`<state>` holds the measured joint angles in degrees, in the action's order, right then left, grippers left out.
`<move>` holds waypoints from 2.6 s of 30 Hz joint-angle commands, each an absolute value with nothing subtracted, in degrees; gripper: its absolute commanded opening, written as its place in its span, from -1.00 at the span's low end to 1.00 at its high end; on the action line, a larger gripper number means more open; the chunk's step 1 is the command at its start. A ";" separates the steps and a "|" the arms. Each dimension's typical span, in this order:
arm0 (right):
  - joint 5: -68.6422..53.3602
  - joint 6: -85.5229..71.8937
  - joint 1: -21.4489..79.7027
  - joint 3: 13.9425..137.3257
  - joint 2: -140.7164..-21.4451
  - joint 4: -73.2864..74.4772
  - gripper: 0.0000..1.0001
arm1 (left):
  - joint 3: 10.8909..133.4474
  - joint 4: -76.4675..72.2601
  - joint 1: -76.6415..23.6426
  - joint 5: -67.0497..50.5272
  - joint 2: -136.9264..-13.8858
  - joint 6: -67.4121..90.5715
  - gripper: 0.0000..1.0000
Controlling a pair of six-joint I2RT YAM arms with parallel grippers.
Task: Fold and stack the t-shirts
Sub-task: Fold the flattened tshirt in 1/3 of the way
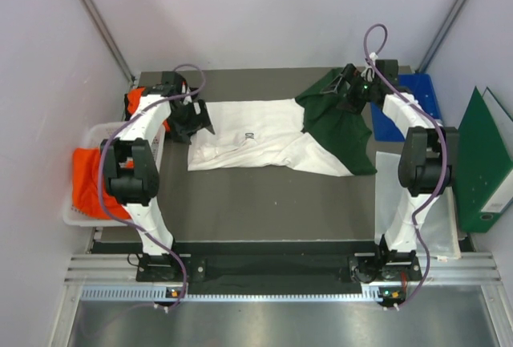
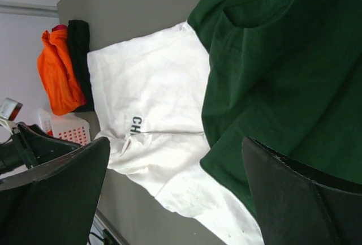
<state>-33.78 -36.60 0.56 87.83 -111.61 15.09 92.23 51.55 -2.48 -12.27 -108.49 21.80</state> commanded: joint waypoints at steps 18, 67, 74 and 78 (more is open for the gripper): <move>-35.16 -36.21 0.44 90.00 -113.20 14.94 0.99 | 85.43 48.25 -5.54 -12.92 -110.30 21.89 -0.11; -16.53 -28.56 -1.67 83.06 -105.03 43.15 0.99 | 95.01 51.59 -1.39 -6.95 -116.71 17.93 0.75; -6.79 -29.18 -1.58 84.63 -105.82 50.88 0.99 | 95.01 52.83 -3.34 -5.54 -120.06 17.93 0.34; -3.61 -27.78 -1.58 85.17 -105.73 54.66 0.98 | 94.83 52.82 -3.87 -6.15 -121.20 17.84 -0.43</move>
<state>-9.30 -29.45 -1.37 81.91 -106.17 49.69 94.39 51.57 -3.68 -6.55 -120.88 18.57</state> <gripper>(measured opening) 0.993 0.427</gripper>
